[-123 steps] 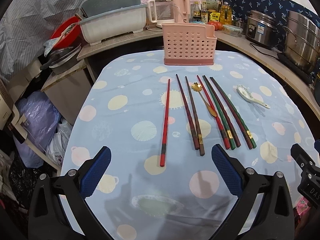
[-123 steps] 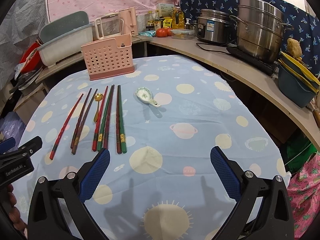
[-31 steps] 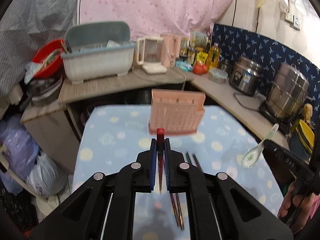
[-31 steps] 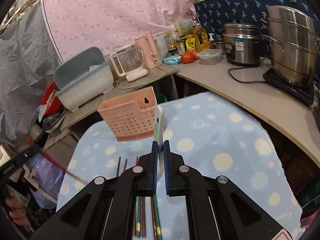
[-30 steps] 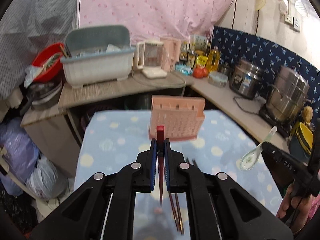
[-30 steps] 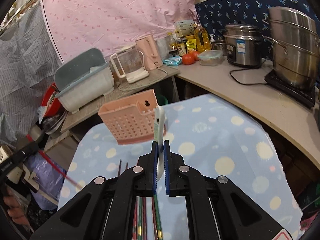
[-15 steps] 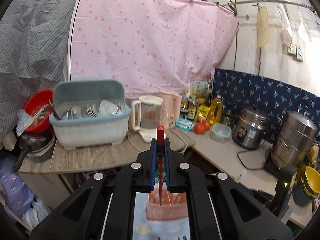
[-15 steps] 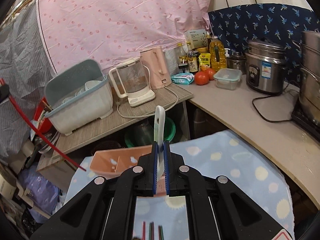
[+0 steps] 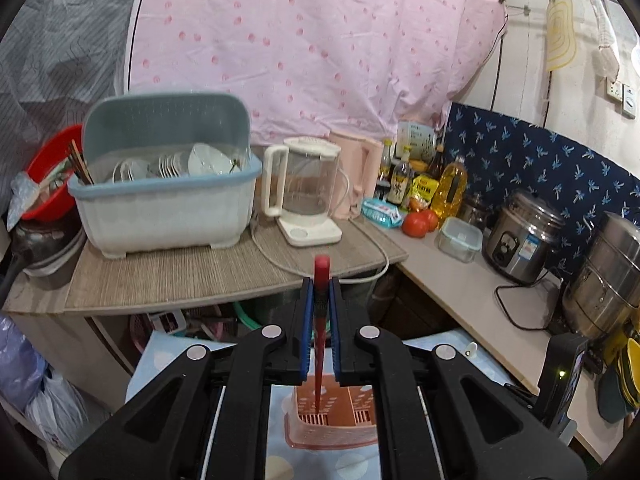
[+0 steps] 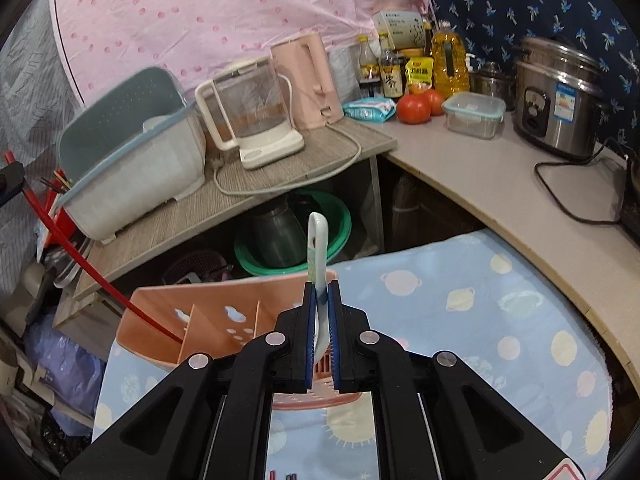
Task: Organize utensils
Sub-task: 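Lift and carry the spoon and red chopstick over the pink basket with both tools, then open both tools to drop the spoon and chopstick into the basket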
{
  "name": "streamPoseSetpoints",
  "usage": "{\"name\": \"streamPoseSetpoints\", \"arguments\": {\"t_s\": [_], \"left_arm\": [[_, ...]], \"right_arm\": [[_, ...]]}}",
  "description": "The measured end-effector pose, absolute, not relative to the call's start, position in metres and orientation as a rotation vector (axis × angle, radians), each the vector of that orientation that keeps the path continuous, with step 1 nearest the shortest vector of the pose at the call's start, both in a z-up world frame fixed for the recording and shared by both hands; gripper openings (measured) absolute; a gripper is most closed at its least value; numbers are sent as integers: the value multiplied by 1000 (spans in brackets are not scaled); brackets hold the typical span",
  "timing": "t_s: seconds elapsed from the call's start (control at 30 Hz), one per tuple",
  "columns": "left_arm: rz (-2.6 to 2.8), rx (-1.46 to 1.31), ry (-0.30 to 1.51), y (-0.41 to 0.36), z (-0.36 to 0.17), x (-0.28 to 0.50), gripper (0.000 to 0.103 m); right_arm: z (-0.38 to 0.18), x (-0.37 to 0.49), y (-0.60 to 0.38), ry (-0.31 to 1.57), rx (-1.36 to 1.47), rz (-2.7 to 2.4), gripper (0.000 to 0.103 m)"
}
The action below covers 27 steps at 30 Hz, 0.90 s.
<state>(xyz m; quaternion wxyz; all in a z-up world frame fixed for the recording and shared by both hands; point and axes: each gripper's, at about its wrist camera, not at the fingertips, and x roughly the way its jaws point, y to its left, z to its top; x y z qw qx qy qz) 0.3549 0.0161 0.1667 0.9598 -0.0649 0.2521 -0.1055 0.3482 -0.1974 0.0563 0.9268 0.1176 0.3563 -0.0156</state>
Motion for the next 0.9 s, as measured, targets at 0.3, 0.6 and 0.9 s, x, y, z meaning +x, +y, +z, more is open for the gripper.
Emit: {"name": "streamPoseSetpoints", "arguments": {"t_s": [0.3,0.6,0.9], "left_arm": [[-208,-121,512,24,160,319,56],[-223,-74,624,27,119,222,58],[-226,-68,824,32,30,128,58]], "right_arm": [[72,294,-202,656,247,-60,34],[56,173,-209,689,286,-73,38],[-5,62,-196,829,257,-94,38]]}}
